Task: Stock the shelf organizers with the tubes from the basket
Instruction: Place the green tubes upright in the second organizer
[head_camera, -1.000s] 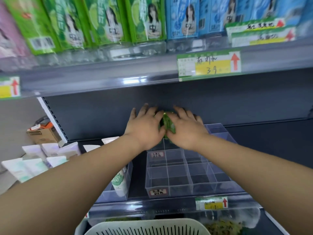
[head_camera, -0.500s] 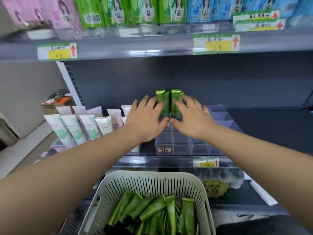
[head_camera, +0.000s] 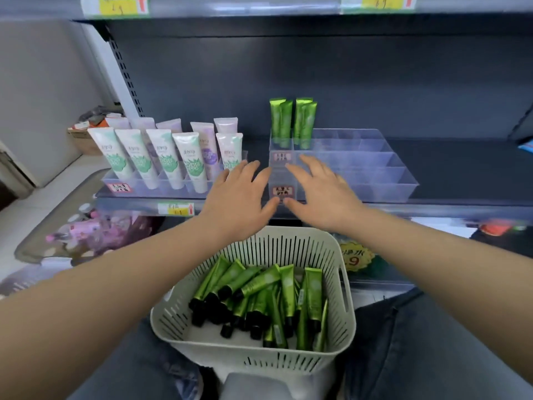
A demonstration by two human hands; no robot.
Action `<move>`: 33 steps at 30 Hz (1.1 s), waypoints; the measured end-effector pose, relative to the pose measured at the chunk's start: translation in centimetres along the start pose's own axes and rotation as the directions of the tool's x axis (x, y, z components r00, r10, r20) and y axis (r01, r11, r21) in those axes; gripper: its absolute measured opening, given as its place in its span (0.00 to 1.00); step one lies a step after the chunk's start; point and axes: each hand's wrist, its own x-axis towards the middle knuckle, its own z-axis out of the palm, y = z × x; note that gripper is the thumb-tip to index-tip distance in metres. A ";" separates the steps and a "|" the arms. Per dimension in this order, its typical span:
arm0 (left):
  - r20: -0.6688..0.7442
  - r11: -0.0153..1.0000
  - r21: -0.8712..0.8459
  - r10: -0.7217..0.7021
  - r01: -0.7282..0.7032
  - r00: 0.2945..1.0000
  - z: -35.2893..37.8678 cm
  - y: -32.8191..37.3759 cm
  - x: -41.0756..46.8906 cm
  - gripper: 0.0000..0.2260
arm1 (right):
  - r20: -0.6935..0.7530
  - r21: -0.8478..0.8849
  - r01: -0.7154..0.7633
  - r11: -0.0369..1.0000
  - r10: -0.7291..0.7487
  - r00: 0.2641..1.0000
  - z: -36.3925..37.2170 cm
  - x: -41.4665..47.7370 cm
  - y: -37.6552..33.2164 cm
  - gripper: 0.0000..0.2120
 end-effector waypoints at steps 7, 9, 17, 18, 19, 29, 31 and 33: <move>0.098 0.998 -0.066 -0.006 0.013 0.995 4.3 0.5 -3.9 0.27 | 0.141 0.025 0.030 0.999 -0.033 0.989 3.9 -3.4 -0.4 0.33; 0.120 0.997 -0.070 -0.008 0.017 0.993 5.6 0.4 -4.5 0.27 | 0.194 0.033 0.030 0.999 -0.036 0.980 5.0 -4.0 -0.2 0.33; 0.278 0.992 -0.091 -0.056 0.084 0.959 10.1 -0.9 -4.8 0.26 | 0.370 0.072 -0.038 0.997 0.008 0.929 9.0 -4.2 1.1 0.30; 0.301 0.991 -0.091 -0.064 0.096 0.952 10.7 -1.1 -4.8 0.26 | 0.392 0.075 -0.053 0.996 0.019 0.920 9.6 -4.0 1.3 0.30; 0.323 0.990 -0.091 -0.072 0.106 0.944 11.3 -1.3 -4.9 0.26 | 0.410 0.079 -0.063 0.995 0.025 0.912 10.2 -3.9 1.5 0.30; 0.532 0.971 -0.125 -0.107 0.202 0.840 18.3 -4.1 -4.2 0.18 | 0.544 0.097 -0.187 0.978 0.106 0.832 16.2 -2.2 3.4 0.25; 0.564 0.977 -0.123 -0.074 0.172 0.822 19.6 -4.5 -3.6 0.12 | 0.562 0.100 -0.206 0.973 0.116 0.819 17.4 -1.7 3.8 0.24; 0.574 0.983 -0.134 -0.029 0.128 0.818 20.9 -4.8 -2.9 0.12 | 0.581 0.094 -0.227 0.969 0.132 0.803 18.6 -1.2 4.2 0.20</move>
